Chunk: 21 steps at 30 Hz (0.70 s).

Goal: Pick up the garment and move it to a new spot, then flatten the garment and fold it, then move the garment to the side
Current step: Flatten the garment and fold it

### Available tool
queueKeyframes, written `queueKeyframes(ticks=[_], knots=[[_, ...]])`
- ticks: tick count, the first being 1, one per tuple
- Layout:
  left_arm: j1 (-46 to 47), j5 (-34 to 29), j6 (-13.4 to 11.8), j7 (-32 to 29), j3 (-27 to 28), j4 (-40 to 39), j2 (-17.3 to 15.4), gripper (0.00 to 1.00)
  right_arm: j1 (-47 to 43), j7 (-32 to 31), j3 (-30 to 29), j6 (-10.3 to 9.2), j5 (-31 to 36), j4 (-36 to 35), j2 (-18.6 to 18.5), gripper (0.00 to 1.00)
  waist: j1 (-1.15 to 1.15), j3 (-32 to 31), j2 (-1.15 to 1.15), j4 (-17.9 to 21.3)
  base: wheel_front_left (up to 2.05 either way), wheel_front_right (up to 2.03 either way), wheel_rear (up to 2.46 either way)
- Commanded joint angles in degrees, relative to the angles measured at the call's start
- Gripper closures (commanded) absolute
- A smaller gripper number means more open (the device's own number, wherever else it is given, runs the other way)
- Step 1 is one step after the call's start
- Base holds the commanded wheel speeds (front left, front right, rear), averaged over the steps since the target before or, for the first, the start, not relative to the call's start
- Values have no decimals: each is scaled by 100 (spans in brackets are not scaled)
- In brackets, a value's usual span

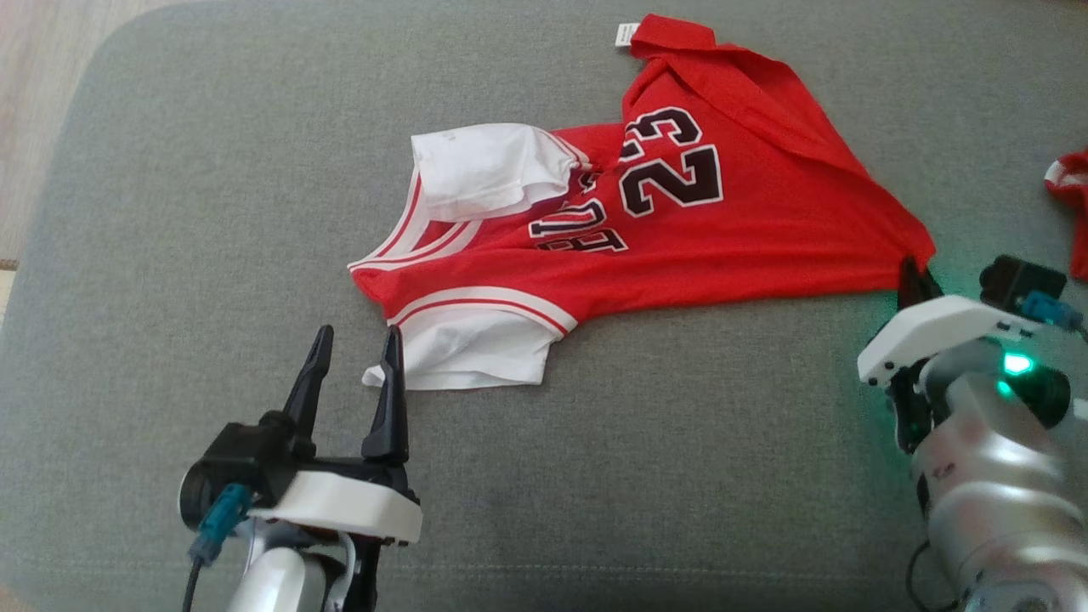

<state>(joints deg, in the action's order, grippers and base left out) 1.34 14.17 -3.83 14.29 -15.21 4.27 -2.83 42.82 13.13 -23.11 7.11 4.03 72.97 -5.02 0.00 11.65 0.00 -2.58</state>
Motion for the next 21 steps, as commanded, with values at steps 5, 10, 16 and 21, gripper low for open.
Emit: queueKeyframes(ticks=[5,10,16,21], knots=[[55,-68,59,71,255,-178,-5,0,-187,120,274,37,-253,-302,99,85,0,-46,0,60,0,0,0],[-28,-109,87,71,305,-202,-6,0,-532,137,504,37,-529,-553,98,65,0,-98,0,81,0,0,0],[-168,-133,119,71,346,-156,-6,0,-813,115,728,37,-735,-935,55,0,0,-124,0,124,0,0,0],[-225,-133,190,71,286,-22,-6,0,-1087,133,864,37,-939,-1558,85,0,0,-88,0,161,0,0,0]])
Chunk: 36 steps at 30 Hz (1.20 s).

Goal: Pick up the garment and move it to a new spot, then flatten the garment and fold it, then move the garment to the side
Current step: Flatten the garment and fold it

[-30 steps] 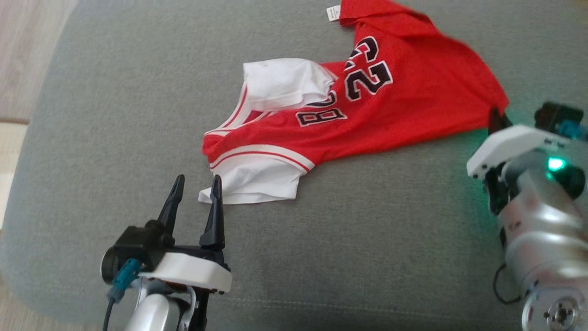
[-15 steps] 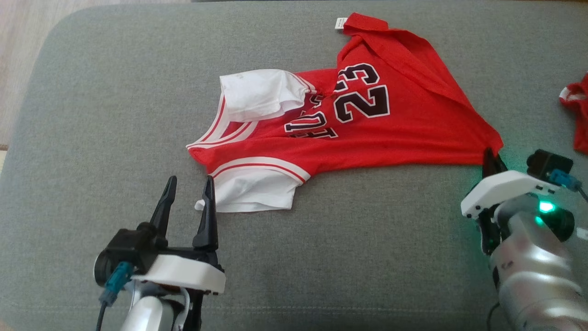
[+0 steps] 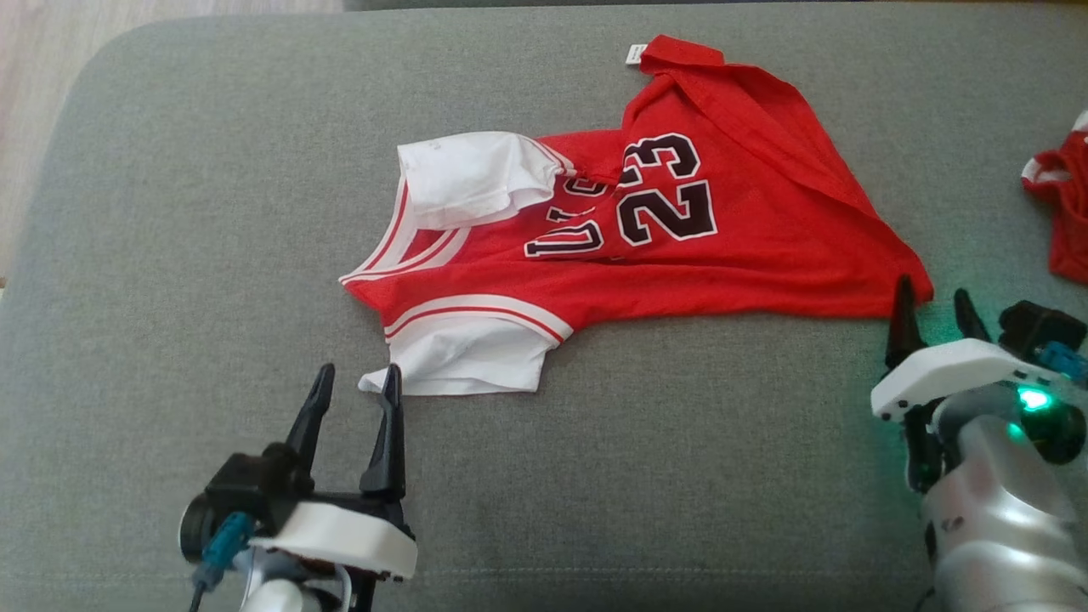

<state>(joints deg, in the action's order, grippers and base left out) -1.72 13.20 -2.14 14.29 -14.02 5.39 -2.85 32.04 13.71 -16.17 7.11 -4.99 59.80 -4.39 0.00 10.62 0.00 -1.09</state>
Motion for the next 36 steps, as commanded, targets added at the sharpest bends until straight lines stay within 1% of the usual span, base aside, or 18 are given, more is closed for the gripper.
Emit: queueKeyframes(ticks=[1,5,10,14,18,24,26,34,35,36], knots=[[81,-39,35,71,151,-95,-4,0,-73,84,177,37,-79,-441,30,0,0,39,0,29,0,0,0],[190,-90,143,71,41,103,-24,0,-356,106,225,37,-242,-1386,78,0,0,158,0,113,0,0,0],[467,-220,451,70,-436,453,-20,0,-721,-64,434,37,-426,-2391,131,0,0,311,0,192,0,0,0],[795,-337,631,65,-882,848,-14,0,-951,-320,487,37,-510,-2978,145,0,0,404,0,241,0,0,0],[1139,-371,734,65,-1211,1291,-9,0,-1123,-522,587,37,-644,-3361,149,0,0,437,0,311,0,0,0],[1582,-320,736,67,-1404,2027,-5,0,-1224,-695,727,37,-777,-3741,150,0,0,496,0,438,0,0,0],[1703,-253,688,68,-1420,2258,-5,0,-1233,-726,755,37,-804,-3839,150,0,0,523,0,468,0,0,0],[1963,-62,502,70,-1413,2730,-4,0,-1279,-765,793,37,-852,-4059,150,0,0,550,0,529,0,0,0],[1983,-58,488,70,-1440,2797,-4,33,-1286,-771,795,37,-854,-4083,151,0,0,547,0,533,0,0,0],[2002,-58,481,70,-1476,2858,-4,58,-1292,-775,799,37,-857,-4107,151,0,0,546,0,536,0,0,0]])
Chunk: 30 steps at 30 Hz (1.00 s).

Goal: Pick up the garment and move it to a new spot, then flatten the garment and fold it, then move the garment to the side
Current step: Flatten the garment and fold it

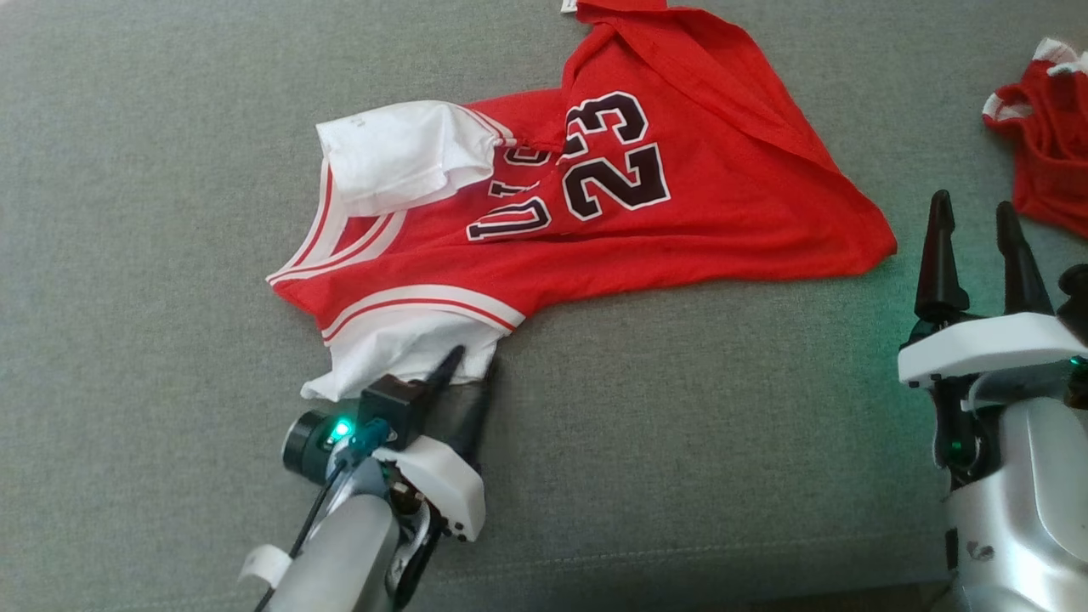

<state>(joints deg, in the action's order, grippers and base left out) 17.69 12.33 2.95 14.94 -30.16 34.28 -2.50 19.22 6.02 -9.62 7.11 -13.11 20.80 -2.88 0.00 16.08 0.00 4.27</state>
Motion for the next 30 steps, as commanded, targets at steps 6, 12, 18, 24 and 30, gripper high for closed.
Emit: queueKeyframes(ticks=[6,12,18,24,30], knots=[[89,81,-32,6,-105,136,-38,100,-59,-12,162,37,-61,-350,0,0,0,-49,0,-16,0,0,0],[-34,-42,49,6,-485,-153,-38,100,-140,-32,208,37,-90,-480,0,0,0,-171,0,-69,0,0,0],[-254,-11,149,-182,-968,-647,-38,100,-192,-58,286,37,-138,-488,0,0,0,-263,0,-13,0,0,0],[-364,134,106,-222,-1229,-934,-38,0,-276,-68,358,37,-168,-391,0,0,0,-372,0,85,0,0,0],[-396,213,-77,-120,-1089,-1299,-94,0,-325,11,234,37,-133,-374,0,0,0,-482,0,-16,0,0,0]])
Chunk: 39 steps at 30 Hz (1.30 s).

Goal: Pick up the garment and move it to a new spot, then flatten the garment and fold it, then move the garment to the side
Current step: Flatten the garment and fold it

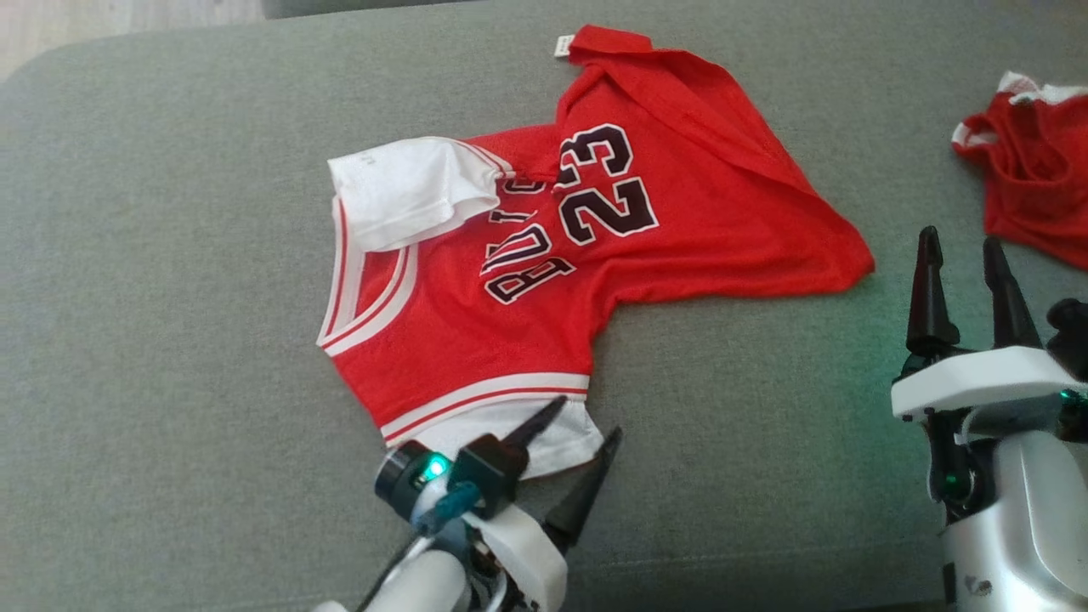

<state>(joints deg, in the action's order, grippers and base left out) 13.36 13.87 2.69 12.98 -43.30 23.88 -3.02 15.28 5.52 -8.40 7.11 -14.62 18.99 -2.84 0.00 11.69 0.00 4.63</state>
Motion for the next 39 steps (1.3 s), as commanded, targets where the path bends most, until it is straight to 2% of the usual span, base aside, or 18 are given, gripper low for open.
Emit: queueKeyframes(ticks=[1,6,10,13,17,23,39], knots=[[23,85,-95,93,290,-357,-68,0,65,94,106,37,18,-201,-4,0,0,-67,0,-79,0,0,0],[-80,196,-284,136,586,-794,-238,0,46,172,163,37,-23,-192,-4,0,0,-180,0,-196,0,0,0],[-252,381,-528,143,997,-1108,-484,0,32,181,216,37,-27,-161,-4,0,0,-251,0,-283,0,0,0],[-322,563,-690,-22,1358,-1043,-768,0,45,174,252,37,-32,-168,-4,0,0,-234,0,-338,0,0,0],[-223,693,-676,-386,1500,-704,-983,0,89,181,304,37,-44,-186,-4,0,0,-167,0,-343,0,0,0],[52,877,-658,-511,1694,-333,-1057,0,134,200,381,37,-63,-190,-4,0,0,-55,0,-280,0,0,0],[505,1175,-614,-535,1845,576,-945,1,203,247,401,37,-57,-302,-4,0,0,132,0,-105,0,0,0]])
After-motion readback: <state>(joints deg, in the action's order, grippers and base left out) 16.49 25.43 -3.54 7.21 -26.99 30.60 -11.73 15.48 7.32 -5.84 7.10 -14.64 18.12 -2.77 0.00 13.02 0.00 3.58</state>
